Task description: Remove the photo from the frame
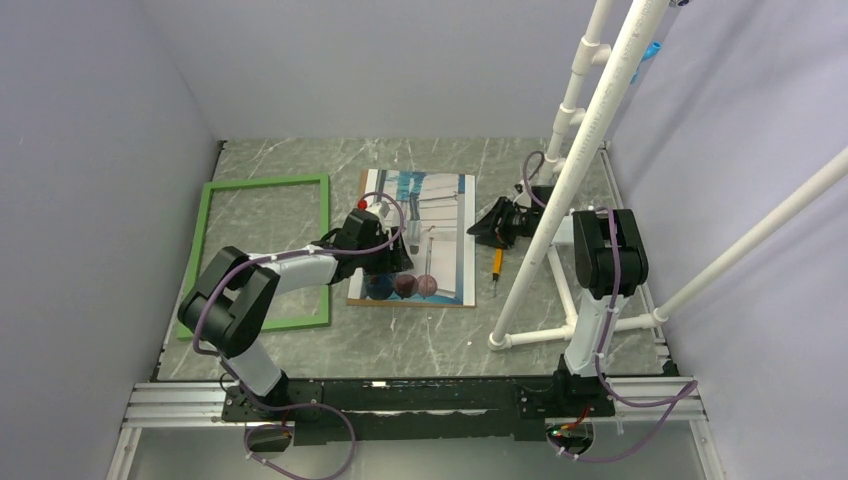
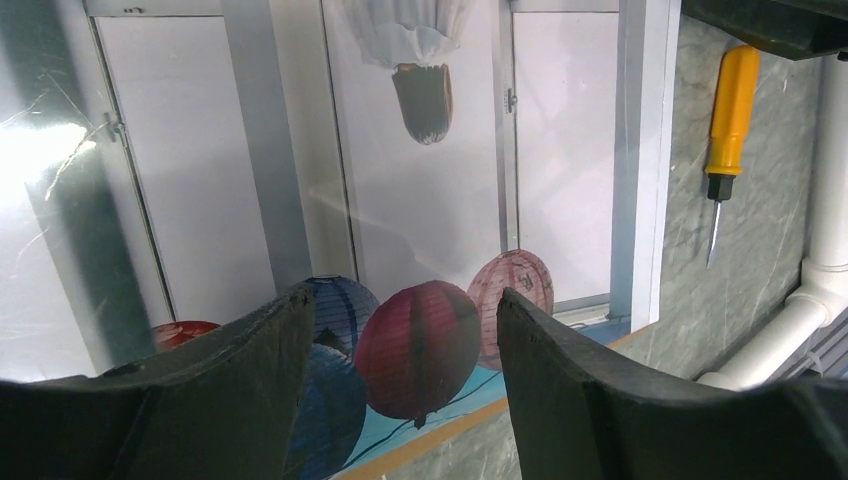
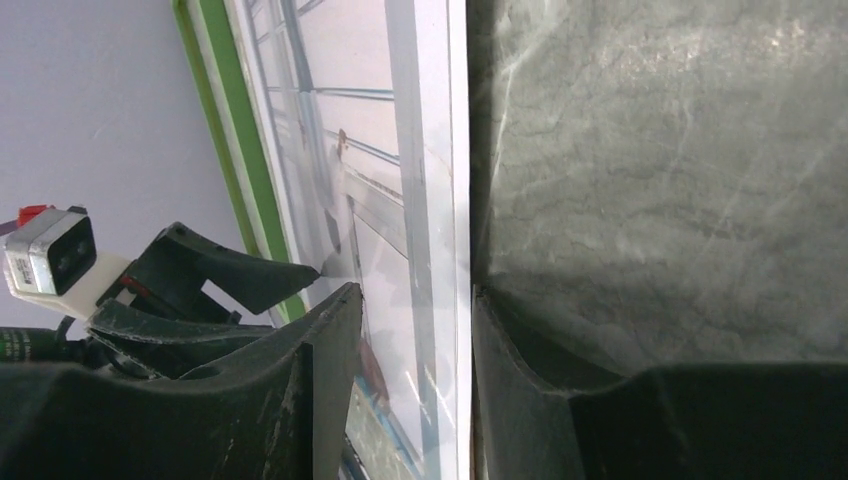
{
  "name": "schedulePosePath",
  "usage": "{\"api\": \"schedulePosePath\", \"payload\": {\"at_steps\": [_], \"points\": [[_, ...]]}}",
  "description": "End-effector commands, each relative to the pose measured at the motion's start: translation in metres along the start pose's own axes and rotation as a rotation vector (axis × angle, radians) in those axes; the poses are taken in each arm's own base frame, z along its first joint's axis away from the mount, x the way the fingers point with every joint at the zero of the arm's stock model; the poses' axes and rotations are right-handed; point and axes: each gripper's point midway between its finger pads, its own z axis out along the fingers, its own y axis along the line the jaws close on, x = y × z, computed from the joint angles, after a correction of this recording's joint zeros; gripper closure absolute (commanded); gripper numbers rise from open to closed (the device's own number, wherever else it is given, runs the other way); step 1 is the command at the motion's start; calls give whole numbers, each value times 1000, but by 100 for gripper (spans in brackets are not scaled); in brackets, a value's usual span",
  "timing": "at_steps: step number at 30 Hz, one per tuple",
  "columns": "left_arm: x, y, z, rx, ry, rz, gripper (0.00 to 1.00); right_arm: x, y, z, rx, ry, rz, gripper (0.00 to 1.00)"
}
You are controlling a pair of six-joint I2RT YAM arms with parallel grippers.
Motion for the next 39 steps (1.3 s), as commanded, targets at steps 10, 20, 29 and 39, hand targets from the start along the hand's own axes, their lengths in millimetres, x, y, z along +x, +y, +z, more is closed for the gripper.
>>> {"api": "schedulePosePath", "payload": {"at_steps": [10,20,29,39], "points": [[8,3,6,17,11,-17,29,-5,30,-5,-141,-16,-29,62],[5,-1,6,30,6,-5,29,-3,14,2,-104,-13,-21,71],[0,-6,4,47,2,21,30,2,-6,11,-26,-4,-34,75],[-23,-41,-25,147,-93,177,27,-1,36,-3,-153,-3,-36,100]]}}
